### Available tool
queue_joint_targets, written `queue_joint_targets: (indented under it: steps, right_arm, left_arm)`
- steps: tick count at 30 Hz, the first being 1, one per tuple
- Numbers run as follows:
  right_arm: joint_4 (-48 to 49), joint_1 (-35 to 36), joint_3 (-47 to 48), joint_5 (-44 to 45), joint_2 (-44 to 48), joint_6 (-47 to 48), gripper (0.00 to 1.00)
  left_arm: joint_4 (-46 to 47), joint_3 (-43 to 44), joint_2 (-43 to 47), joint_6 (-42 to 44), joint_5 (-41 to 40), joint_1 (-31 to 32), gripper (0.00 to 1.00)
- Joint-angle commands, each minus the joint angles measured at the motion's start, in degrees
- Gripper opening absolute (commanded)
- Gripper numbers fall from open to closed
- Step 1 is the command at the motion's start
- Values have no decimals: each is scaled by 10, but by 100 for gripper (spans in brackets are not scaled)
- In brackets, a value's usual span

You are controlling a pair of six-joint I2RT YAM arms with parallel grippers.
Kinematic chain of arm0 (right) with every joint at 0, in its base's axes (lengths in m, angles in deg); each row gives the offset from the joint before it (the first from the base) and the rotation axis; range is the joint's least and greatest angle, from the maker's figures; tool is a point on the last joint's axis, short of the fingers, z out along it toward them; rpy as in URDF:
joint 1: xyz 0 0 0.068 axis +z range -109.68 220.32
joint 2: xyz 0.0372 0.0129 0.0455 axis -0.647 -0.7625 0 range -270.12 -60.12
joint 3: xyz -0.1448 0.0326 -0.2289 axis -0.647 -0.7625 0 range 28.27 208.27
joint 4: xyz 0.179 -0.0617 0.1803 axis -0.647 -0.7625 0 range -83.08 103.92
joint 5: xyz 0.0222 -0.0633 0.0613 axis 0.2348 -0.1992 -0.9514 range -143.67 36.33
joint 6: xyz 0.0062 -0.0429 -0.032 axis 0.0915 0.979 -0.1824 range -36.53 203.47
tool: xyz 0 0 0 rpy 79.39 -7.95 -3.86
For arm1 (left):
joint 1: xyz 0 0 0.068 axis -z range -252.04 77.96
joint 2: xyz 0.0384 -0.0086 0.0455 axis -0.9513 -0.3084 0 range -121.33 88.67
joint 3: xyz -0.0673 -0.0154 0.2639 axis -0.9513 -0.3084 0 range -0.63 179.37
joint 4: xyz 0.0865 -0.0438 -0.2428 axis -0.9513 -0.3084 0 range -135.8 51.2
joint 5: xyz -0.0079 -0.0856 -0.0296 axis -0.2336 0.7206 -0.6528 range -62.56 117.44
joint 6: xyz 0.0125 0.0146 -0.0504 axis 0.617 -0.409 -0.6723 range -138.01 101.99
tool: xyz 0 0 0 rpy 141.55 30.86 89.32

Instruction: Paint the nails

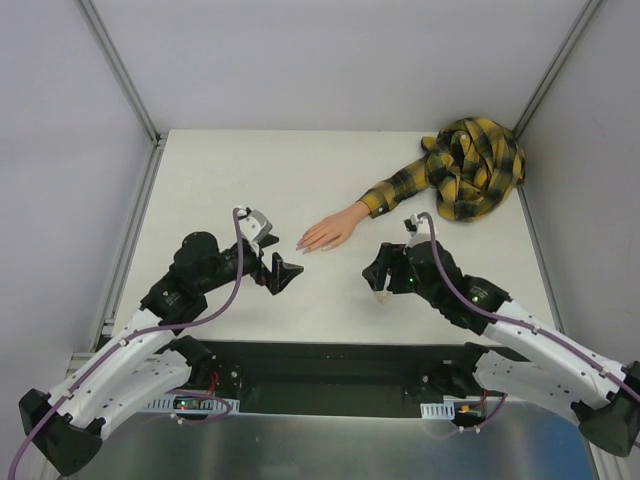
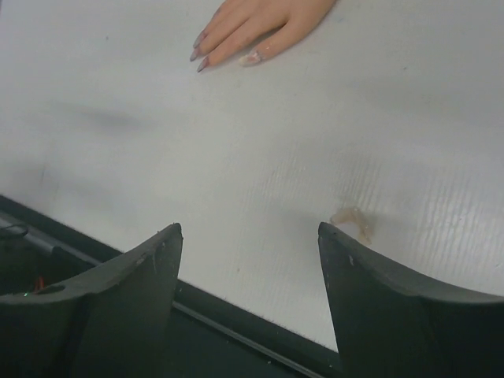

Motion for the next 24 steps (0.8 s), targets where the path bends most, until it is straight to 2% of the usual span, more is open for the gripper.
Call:
queue_joint_targets:
  steps: [1, 2, 5, 7, 11, 14, 16, 18, 19, 21, 23, 24]
  right_arm:
    - [-19, -48, 28, -206, 50, -4, 72]
    - [-16, -66, 27, -247, 61, -5, 72]
    - [-9, -90, 23, -293, 96, 2, 72]
    - [-31, -90, 22, -273, 126, 31, 73]
    - [-126, -90, 8, -51, 204, 45, 76]
    - [-152, -89, -25, 14, 288, 68, 83]
    - [-147, -90, -38, 24, 328, 76, 89]
    - [-143, -89, -47, 27, 370, 88, 92]
    - [-143, -90, -48, 26, 379, 91, 97]
    - [-144, -90, -50, 30, 394, 91, 100]
    - [-120, -89, -68, 7, 403, 106, 97]
    - [-121, -90, -75, 15, 403, 85, 97]
  left_arm:
    - [3, 31, -8, -13, 28, -6, 99]
    - [2, 31, -11, -13, 33, -6, 99]
    - [2, 34, -14, -16, 38, -6, 99]
    - [1, 36, -12, -18, 38, -6, 99]
    - [7, 40, 10, -67, -9, -6, 99]
    - [49, 6, 57, -135, -27, -6, 99]
    - [102, -45, 108, -186, -30, -6, 99]
    - [141, -111, 150, -228, -36, -6, 99]
    - [158, -135, 195, -242, -47, -6, 99]
    - [209, -202, 244, -291, -63, -6, 99]
    - [249, -242, 312, -312, -75, -6, 99]
    - [254, -268, 330, -328, -79, -6, 99]
